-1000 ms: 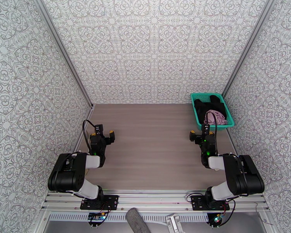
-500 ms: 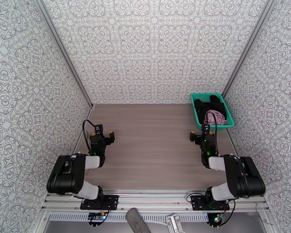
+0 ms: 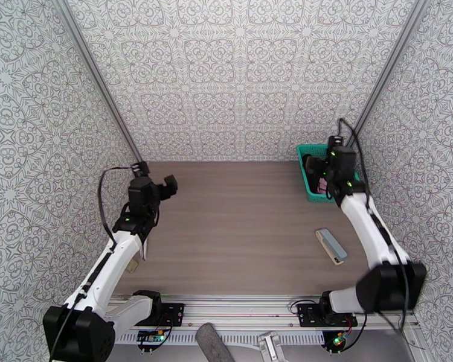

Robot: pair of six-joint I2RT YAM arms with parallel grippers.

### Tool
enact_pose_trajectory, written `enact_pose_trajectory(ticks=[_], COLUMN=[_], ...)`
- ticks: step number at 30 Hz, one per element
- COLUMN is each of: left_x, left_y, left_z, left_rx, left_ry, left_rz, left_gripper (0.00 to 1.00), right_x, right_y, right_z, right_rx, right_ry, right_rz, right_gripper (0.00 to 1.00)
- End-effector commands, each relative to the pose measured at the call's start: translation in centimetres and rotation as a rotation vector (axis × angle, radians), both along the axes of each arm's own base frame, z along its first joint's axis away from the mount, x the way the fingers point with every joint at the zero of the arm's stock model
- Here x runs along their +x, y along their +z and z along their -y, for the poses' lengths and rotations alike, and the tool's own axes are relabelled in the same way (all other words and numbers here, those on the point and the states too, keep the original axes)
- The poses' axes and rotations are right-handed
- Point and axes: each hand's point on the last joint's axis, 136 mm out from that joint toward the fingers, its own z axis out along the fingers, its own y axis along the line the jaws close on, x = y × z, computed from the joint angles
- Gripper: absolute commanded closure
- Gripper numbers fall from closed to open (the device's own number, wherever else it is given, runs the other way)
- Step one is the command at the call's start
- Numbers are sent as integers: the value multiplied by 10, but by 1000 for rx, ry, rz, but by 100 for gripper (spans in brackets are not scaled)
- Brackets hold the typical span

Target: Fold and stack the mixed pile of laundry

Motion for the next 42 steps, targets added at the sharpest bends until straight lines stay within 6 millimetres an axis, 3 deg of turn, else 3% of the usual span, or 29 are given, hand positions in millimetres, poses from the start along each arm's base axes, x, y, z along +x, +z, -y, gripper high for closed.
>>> enact_pose_trajectory(ticks=[1, 6, 10, 16, 19, 22, 29, 42], left_x=[-27, -46, -56, -61, -61, -60, -59, -52], left_y=[2, 14, 13, 10, 11, 14, 16, 2], left_z=[33, 65, 79, 89, 94, 99, 108, 117], left_rx=[-23, 27, 48, 69, 71, 68, 65, 81], left_ry=[-103, -204, -251, -279, -292, -307, -335, -352], left_rz=[-101, -141, -163, -176, -165, -156, -144, -183], left_gripper=[1, 0, 1, 1, 1, 1, 1, 0], right_x=[-9, 25, 40, 49, 53, 55, 63, 79], right_y=[-67, -95, -110, -88, -76, -78, -97, -155], right_z=[-7, -8, -8, 6, 32, 59, 98, 117], right_rx=[15, 11, 19, 46, 81, 145, 281, 259], right_ry=[36, 50, 54, -15, -115, -202, -291, -312], right_rz=[-300, -358, -381, -276, -226, -209, -226, -376], right_gripper=[17, 23, 27, 30, 32, 36, 41, 40])
